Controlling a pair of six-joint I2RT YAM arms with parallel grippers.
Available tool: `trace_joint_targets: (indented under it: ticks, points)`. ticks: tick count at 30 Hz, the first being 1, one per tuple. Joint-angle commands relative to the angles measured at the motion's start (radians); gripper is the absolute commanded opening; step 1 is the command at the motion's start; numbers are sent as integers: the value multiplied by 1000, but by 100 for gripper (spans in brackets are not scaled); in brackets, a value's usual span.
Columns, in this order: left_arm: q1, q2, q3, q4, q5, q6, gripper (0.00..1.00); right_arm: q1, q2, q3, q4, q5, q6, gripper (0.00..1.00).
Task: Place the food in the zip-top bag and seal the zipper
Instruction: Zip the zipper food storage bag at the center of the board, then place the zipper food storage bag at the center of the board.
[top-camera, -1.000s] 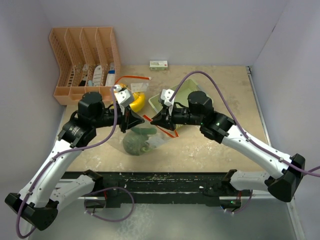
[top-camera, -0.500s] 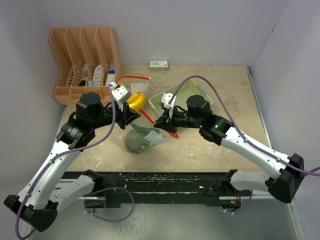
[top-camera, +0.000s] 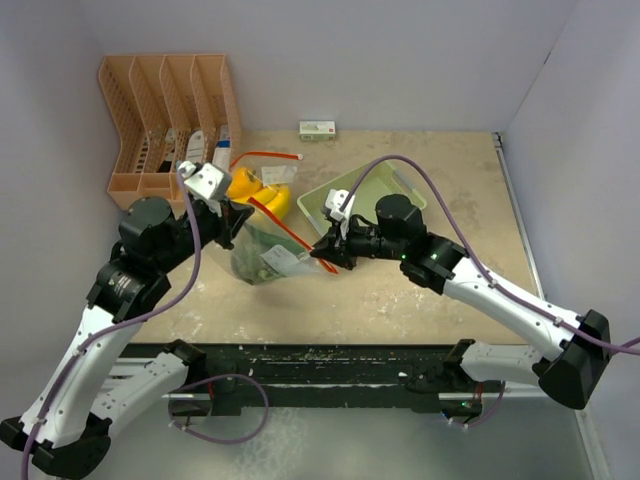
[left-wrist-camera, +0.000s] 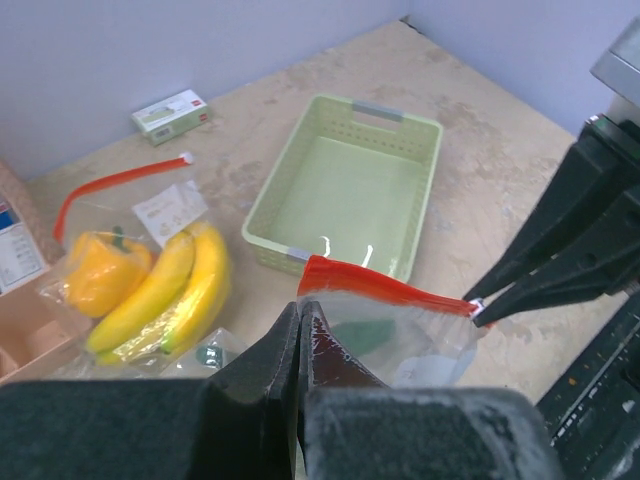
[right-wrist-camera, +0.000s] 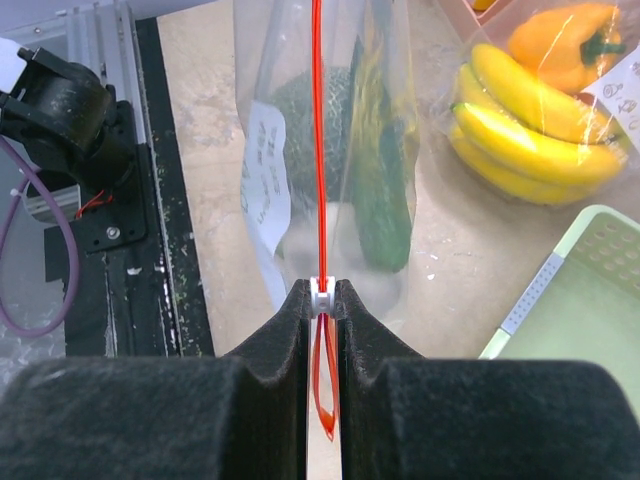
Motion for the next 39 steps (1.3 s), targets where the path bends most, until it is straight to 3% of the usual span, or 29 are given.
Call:
trace_joint_targets:
  ticks: [1,9,22,23,25,26,31,37,38,39]
  points:
    - [9,-28,55,118,-191,-23,0,-5,-4,-47,-29,12,29,0]
    - [9,-44,59,121,-304,-35,0,-5,0,-64,-30,30,37,0]
    - [8,-46,55,112,-321,-47,0,-6,76,-39,-94,145,27,1]
    - [8,-46,54,112,-320,-48,0,-6,69,-41,-89,152,30,9]
    - [8,-41,50,112,-309,-52,0,-6,46,-47,-74,169,42,39]
    - [9,-38,48,111,-303,-55,0,-6,34,-48,-66,178,48,50]
    - [8,-18,23,106,-311,-84,0,-6,-21,-35,-24,332,151,87]
    - [8,26,9,95,-326,-137,0,-6,-22,33,-66,462,235,95]
    - [9,30,8,98,-325,-146,10,-6,-23,35,-66,468,244,95]
    - [9,32,7,99,-328,-151,27,-5,-24,35,-66,473,249,96]
